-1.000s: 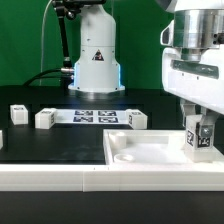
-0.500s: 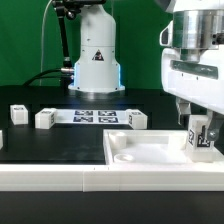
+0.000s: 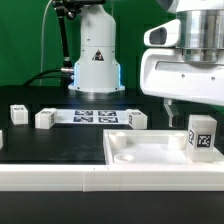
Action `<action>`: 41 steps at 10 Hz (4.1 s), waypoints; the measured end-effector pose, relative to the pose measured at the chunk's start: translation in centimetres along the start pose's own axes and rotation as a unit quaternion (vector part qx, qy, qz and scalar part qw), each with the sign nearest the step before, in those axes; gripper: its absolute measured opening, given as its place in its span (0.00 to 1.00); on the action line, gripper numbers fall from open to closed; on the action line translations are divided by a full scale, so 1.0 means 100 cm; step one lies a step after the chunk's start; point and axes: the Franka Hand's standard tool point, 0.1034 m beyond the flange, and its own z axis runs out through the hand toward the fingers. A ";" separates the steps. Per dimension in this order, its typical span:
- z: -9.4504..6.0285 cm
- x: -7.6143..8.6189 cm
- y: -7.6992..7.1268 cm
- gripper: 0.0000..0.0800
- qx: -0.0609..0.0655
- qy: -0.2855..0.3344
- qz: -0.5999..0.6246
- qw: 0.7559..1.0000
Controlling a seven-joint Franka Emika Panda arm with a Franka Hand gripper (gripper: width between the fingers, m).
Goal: Assemble one leg
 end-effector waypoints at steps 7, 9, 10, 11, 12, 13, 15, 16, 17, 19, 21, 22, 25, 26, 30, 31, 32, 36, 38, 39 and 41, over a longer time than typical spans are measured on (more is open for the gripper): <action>0.000 -0.004 -0.004 0.81 0.005 0.003 -0.298 0.955; 0.000 -0.001 -0.002 0.81 0.000 0.006 -0.345 0.939; 0.000 -0.001 -0.002 0.81 -0.002 0.007 -0.356 0.934; 0.000 -0.001 -0.002 0.77 -0.002 0.007 -0.351 0.936; 0.000 -0.001 -0.002 0.77 -0.002 0.007 -0.351 0.936; 0.000 -0.001 -0.002 0.55 -0.002 0.007 -0.351 0.936; 0.000 -0.001 -0.001 0.36 -0.002 0.007 -0.351 0.936; 0.000 -0.001 -0.001 0.36 -0.002 0.007 -0.349 0.937; 0.001 0.000 -0.001 0.36 -0.002 0.007 -0.339 0.941; 0.001 -0.001 -0.002 0.36 -0.002 0.007 -0.271 0.963; 0.001 -0.001 -0.002 0.36 -0.002 0.008 -0.161 0.987; 0.001 -0.001 -0.001 0.36 -0.001 0.007 -0.121 0.993; 0.002 -0.002 0.000 0.36 0.000 0.005 0.057 0.998; 0.002 -0.001 0.000 0.36 0.001 0.005 0.088 0.996; 0.002 -0.002 0.000 0.36 0.001 0.003 0.237 0.972; 0.002 -0.002 0.000 0.36 0.001 0.003 0.245 0.970; 0.002 -0.002 0.000 0.36 0.001 0.003 0.242 0.970; 0.002 -0.001 0.000 0.74 0.002 0.004 0.112 0.994; 0.002 -0.003 -0.002 0.81 0.002 0.004 0.020 1.000; 0.002 -0.004 -0.003 0.81 0.004 0.004 -0.013 1.000; 0.002 -0.007 -0.005 0.81 0.004 0.004 -0.121 0.993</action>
Offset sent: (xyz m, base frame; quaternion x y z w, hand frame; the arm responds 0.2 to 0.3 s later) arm -0.0044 0.0154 0.0016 0.0150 -0.0038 -0.2530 0.9674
